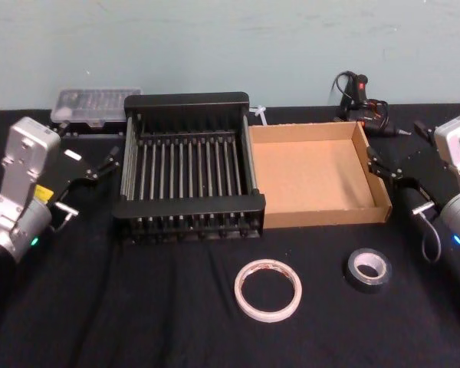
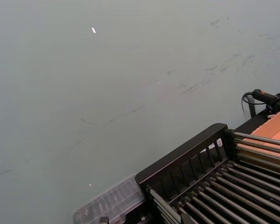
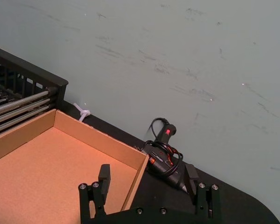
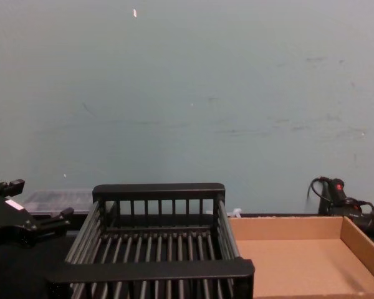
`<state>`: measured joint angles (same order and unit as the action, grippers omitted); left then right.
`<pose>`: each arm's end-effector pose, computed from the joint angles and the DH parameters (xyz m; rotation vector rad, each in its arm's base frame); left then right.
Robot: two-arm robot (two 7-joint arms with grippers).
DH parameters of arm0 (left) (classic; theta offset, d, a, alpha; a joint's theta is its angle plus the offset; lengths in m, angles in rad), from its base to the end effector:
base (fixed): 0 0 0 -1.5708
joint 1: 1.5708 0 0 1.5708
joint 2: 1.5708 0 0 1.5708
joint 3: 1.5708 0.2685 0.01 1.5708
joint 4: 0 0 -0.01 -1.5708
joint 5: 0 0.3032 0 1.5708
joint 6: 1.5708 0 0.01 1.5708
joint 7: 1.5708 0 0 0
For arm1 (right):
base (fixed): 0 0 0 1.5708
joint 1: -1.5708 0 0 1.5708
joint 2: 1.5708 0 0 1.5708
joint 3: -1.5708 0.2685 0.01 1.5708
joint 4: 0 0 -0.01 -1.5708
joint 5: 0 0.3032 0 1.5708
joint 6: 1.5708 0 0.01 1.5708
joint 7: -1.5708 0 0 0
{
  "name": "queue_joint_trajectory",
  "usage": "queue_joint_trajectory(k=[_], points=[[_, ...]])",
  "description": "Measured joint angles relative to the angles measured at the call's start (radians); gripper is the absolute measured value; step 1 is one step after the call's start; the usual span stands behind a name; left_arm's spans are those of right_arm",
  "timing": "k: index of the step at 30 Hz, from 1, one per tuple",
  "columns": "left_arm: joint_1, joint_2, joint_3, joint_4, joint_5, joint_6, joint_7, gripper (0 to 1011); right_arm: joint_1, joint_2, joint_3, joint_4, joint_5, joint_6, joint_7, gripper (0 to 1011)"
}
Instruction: Pick up the white tape and place it into the black box , Pick up the silver tape and place it into the brown box.
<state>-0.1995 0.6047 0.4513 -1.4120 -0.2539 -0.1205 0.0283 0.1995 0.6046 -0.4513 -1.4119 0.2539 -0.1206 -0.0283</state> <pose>0.3493 0.0720 -0.2839 0.3045 -0.2851 1.2481 0.3493 -0.0719 -0.2839 -0.3044 -0.2850 -1.2481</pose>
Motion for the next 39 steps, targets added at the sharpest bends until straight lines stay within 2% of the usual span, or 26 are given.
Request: queue_joint_trajectory(k=[39], points=[[0.0, 0.0, 0.0, 0.0, 0.0, 0.0, 0.0, 1001, 0.0, 0.0, 0.0, 0.0, 0.0, 0.0, 0.0, 1002]])
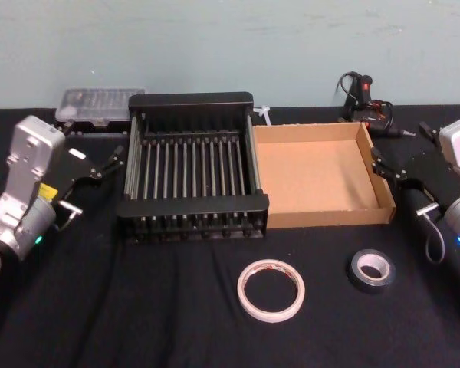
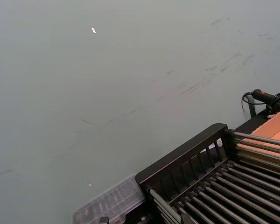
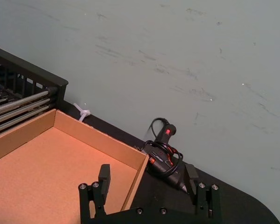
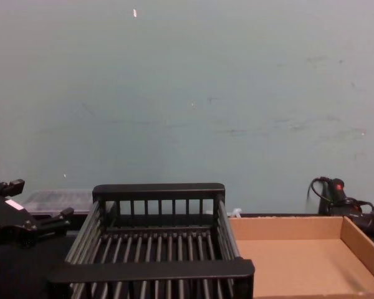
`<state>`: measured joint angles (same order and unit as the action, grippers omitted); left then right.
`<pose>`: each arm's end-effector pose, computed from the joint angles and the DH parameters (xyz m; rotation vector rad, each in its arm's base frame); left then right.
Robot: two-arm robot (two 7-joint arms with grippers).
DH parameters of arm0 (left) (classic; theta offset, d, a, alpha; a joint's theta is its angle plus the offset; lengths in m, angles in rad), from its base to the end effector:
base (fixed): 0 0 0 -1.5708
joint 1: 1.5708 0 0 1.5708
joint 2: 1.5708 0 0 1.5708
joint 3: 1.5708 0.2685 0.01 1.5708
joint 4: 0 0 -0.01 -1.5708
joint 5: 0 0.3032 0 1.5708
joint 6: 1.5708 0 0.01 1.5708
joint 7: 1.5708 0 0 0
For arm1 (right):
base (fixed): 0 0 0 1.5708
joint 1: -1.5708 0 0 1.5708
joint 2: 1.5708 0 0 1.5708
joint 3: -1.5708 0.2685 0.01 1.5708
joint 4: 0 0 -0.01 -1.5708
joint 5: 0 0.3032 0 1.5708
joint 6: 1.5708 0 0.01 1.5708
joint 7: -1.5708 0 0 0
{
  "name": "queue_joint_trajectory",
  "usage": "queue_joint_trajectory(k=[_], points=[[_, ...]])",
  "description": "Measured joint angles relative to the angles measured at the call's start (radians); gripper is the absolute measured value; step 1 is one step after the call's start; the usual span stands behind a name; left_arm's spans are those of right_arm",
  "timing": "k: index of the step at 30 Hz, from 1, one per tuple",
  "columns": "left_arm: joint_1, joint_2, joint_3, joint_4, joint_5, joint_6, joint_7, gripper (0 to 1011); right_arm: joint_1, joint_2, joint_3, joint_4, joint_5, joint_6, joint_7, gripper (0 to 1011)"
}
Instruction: Pick up the white tape and place it into the black box , Pick up the silver tape and place it into the brown box.
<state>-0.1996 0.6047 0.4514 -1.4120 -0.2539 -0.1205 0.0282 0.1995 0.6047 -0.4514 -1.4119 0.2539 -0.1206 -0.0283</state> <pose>0.3493 0.0719 -0.2838 0.3045 -0.2851 1.2479 0.3493 -0.0720 -0.2839 -0.3045 -0.2850 -1.2480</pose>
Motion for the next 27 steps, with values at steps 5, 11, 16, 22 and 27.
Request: queue_joint_trajectory(k=[5, 11, 16, 22, 27], points=[[0.0, 0.0, 0.0, 0.0, 0.0, 0.0, 0.0, 1001, 0.0, 0.0, 0.0, 0.0, 0.0, 0.0, 0.0, 1002], [0.0, 0.0, 0.0, 0.0, 0.0, 0.0, 0.0, 1001, -0.01, 0.004, 0.005, -0.014, 0.002, 0.002, 0.004, 1002], [0.0, 0.0, 0.0, 0.0, 0.0, 0.0, 0.0, 1001, -0.061, 0.027, 0.032, -0.084, 0.019, 0.022, 0.025, 1002], [0.0, 0.0, 0.0, 0.0, 0.0, 0.0, 0.0, 1001, -0.122, 0.05, 0.07, -0.173, 0.05, 0.062, 0.042, 1002], [0.0, 0.0, 0.0, 0.0, 0.0, 0.0, 0.0, 1001, -0.161, 0.063, 0.093, -0.226, 0.074, 0.103, 0.056, 1002]])
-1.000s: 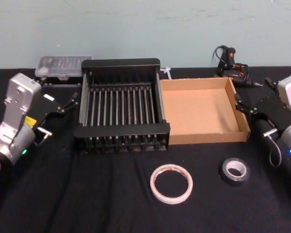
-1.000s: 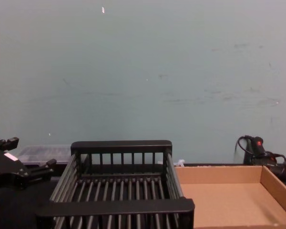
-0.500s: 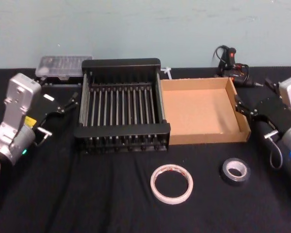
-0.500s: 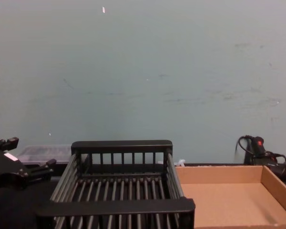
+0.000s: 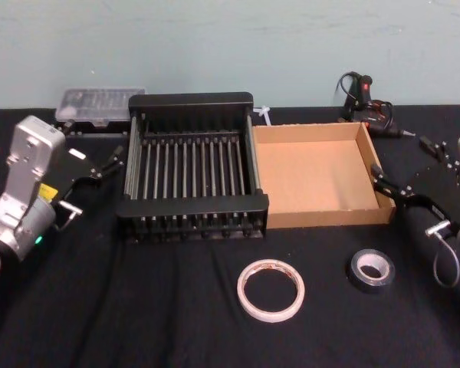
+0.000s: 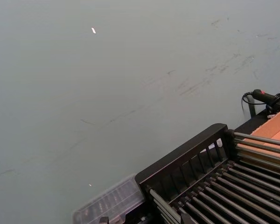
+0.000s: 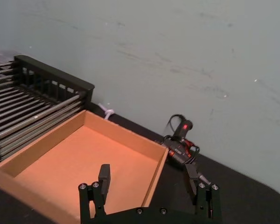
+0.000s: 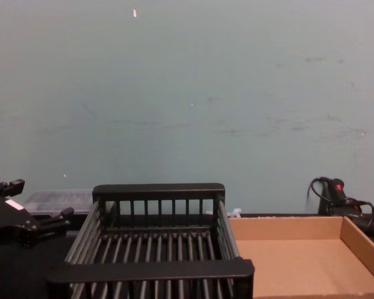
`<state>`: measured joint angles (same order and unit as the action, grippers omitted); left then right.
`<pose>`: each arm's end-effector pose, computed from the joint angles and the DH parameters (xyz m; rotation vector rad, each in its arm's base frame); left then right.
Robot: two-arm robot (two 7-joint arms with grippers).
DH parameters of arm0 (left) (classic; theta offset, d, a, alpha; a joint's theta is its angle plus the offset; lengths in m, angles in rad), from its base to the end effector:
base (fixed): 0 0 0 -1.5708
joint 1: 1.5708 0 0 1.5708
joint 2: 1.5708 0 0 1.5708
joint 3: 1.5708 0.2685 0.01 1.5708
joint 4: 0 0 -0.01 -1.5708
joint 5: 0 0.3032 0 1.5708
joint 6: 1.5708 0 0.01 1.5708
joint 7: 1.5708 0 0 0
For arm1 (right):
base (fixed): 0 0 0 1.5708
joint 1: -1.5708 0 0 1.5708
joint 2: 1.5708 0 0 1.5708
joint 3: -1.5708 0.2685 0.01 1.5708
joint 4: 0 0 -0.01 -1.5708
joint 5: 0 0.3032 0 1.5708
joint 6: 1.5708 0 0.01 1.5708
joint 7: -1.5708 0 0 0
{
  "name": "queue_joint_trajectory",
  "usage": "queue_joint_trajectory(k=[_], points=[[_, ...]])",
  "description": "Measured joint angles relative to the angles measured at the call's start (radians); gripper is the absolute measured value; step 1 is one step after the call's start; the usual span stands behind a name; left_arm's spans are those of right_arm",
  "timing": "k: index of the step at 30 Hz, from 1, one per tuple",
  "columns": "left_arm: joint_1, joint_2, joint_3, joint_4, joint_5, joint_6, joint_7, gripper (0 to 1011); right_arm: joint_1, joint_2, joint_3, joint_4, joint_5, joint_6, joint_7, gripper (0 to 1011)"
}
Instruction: Pick up the white tape and place it into the black box , Pick up the silver tape and place it into the brown box.
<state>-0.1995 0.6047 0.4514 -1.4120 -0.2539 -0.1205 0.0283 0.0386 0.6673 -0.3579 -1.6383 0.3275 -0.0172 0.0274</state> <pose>0.3493 0.0719 -0.2839 0.3045 -0.2850 1.2480 0.3130 -0.0703 -0.2602 -0.2905 -0.1975 -1.1845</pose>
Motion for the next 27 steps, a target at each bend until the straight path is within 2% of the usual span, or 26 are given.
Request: queue_joint_trajectory(k=[18, 27], points=[[0.0, 0.0, 0.0, 0.0, 0.0, 0.0, 0.0, 1001, -0.182, 0.076, 0.104, -0.202, 0.076, 0.159, 0.063, 1002], [0.0, 0.0, 0.0, 0.0, 0.0, 0.0, 0.0, 1001, -0.262, 0.098, 0.153, -0.26, 0.109, 0.212, 0.092, 1002]])
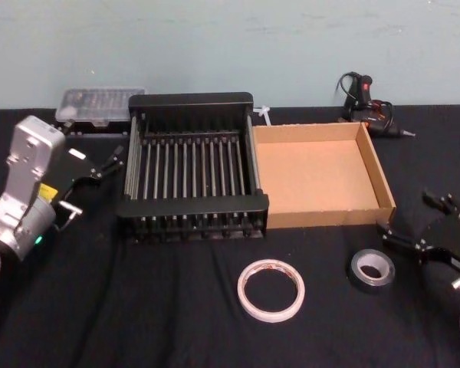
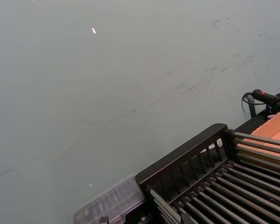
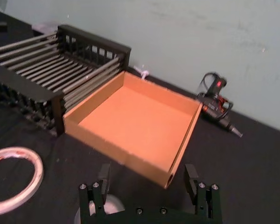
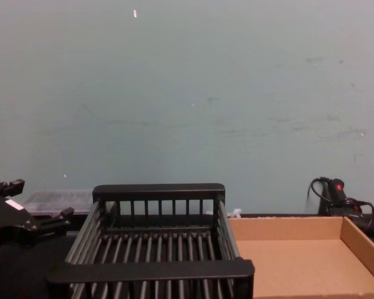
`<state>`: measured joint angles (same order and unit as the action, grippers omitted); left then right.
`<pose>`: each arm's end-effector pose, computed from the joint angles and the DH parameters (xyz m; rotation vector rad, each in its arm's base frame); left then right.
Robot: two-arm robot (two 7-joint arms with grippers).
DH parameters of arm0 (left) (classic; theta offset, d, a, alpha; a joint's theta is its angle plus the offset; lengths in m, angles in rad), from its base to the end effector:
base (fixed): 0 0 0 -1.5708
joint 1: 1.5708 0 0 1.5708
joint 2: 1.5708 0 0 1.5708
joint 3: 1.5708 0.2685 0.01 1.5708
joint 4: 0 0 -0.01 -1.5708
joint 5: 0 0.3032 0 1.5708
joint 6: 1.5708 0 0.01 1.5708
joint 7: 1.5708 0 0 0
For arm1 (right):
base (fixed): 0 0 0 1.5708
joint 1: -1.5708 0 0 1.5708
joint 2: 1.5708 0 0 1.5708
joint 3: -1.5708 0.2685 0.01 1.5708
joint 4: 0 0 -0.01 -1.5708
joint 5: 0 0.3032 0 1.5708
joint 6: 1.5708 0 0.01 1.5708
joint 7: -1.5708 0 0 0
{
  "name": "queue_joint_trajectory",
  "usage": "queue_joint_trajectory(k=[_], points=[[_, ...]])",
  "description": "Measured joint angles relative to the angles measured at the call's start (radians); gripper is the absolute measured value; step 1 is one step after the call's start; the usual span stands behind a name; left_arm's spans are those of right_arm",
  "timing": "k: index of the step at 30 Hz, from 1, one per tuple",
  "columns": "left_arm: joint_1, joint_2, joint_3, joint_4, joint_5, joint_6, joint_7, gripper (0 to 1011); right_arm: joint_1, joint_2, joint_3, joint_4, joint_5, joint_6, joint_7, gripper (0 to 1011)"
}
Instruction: Pick up the white tape and place it into the black box , Pick up the silver tape and place it into the brown box.
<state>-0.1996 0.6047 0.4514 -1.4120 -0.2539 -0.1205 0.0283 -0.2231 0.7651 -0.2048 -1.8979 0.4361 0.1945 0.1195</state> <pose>0.3493 0.0719 -0.2838 0.3045 -0.2851 1.2480 0.2577 -0.0779 -0.2363 -0.4015 0.0008 -1.0754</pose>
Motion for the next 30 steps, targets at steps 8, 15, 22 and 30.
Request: queue_joint_trajectory(k=[8, 15, 22, 30], points=[[0.0, 0.0, 0.0, 0.0, 0.0, 0.0, 0.0, 1001, -0.037, -0.013, 0.024, -0.005, 0.035, 0.073, 0.021, 1002], [0.0, 0.0, 0.0, 0.0, 0.0, 0.0, 0.0, 1001, -0.049, -0.029, 0.028, 0.004, 0.035, 0.105, 0.034, 1002], [0.0, 0.0, 0.0, 0.0, 0.0, 0.0, 0.0, 1001, -0.051, -0.046, 0.027, 0.016, 0.016, 0.127, 0.039, 1002], [0.0, 0.0, 0.0, 0.0, 0.0, 0.0, 0.0, 1001, -0.037, -0.071, 0.022, 0.045, -0.005, 0.133, 0.054, 1002]])
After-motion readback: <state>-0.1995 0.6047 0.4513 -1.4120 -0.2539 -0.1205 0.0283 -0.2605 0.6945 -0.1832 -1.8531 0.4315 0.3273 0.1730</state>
